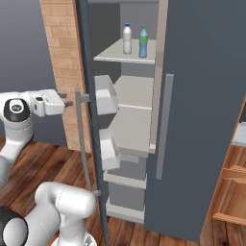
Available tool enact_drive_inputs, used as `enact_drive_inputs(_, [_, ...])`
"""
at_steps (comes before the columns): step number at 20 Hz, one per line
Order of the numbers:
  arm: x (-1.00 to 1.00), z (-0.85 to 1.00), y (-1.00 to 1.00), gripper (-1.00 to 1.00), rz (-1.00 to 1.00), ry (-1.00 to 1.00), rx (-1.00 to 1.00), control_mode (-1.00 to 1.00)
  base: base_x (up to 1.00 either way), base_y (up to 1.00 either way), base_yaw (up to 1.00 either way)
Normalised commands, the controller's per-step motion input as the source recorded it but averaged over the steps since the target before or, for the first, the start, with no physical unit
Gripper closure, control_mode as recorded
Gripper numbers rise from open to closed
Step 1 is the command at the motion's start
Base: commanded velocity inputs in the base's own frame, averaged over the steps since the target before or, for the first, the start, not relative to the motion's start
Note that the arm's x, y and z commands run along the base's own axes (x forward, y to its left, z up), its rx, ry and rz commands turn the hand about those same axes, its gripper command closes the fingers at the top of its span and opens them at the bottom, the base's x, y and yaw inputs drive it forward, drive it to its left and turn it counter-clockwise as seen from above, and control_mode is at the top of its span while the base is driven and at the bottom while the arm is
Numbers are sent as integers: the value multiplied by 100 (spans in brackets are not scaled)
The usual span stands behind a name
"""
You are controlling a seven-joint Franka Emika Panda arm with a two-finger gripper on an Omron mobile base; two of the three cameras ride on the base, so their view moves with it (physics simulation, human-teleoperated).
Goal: Take the bottled waters from the counter and place them in the freezer to freeze. Close the freezer door after placing the bottles.
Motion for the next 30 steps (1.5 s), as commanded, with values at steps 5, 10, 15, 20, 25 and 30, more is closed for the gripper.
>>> enact_drive_inputs(5, [38, -4, -45, -100, 0, 0, 0, -100, 0, 0, 0])
enact_drive_inputs(10, [31, -6, -52, -100, 0, 0, 0, -100, 0, 0, 0])
enact_drive_inputs(15, [25, -8, -61, -100, 0, 0, 0, -100, 0, 0, 0])
enact_drive_inputs(20, [22, -9, -65, -100, 2, 0, 0, -100, 0, 0, 0])
enact_drive_inputs(25, [20, -7, -69, -100, 3, 0, 0, -100, 0, 0, 0])
enact_drive_inputs(30, [19, -2, -64, -100, 3, 0, 0, -100, 0, 0, 0])
